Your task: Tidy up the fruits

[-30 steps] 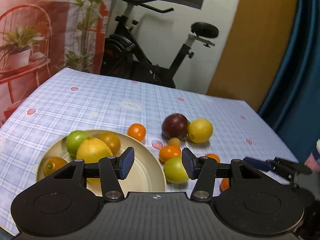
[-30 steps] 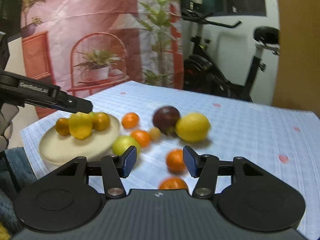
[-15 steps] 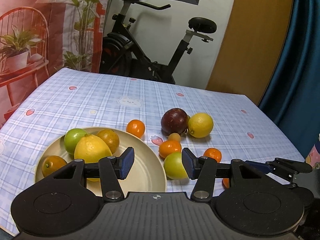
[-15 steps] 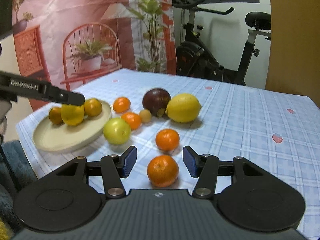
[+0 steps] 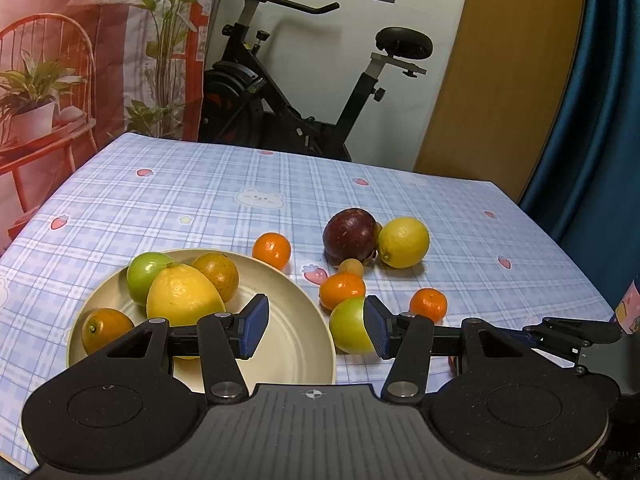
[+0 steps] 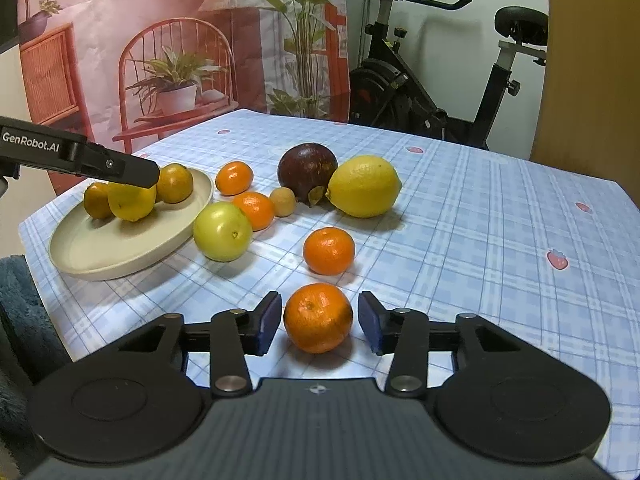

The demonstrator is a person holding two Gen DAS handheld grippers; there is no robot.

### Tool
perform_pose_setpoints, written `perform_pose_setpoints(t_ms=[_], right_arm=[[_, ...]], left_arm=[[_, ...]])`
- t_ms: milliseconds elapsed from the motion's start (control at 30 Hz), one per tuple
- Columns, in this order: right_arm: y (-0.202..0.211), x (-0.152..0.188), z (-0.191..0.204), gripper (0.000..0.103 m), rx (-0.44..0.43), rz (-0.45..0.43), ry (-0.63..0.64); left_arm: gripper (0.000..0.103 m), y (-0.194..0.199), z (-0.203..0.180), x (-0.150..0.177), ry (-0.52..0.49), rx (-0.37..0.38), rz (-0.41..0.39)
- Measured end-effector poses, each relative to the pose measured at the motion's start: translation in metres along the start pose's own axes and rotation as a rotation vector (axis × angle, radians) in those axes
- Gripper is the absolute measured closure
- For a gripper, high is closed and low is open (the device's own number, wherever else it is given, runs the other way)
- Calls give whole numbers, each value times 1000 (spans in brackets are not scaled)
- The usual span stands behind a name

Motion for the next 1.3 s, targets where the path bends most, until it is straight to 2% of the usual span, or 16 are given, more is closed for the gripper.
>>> perform_pose_setpoints(t_ms=[467,800,933,1100,1233,1300], right_arm=[[1,0,-3,62,-14,-16,-13],[4,-2,-13,62,18,-58,-41],[6,-2,-21,62,53,-79,-70],[12,-3,-37,62,102,-111,-129],[19,-3,-47,62,128,-140,-171],[22,-2,-51,62,134,-149,-189]], left_arm=[[48,-2,-2,3,-18,1,6],[48,-6,-10,2,-55,13,13],[48,-12,-20,-1,-98,48,23],[49,-28,-42,-10,-135,153,16],[49,-45,-65,-6,-200,207,51],[50,-55,-73,-3,-237,210,69]])
Point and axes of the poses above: each gripper's, at about its wrist camera, not at the fingertips, and y roughly against the way its jaws point, z to its left, x to its underside, the point moved 2 cm from there along -y, roughly the way its jaws point, and after that the axes turned 4 degrees about -z, right-handed, at the moved point
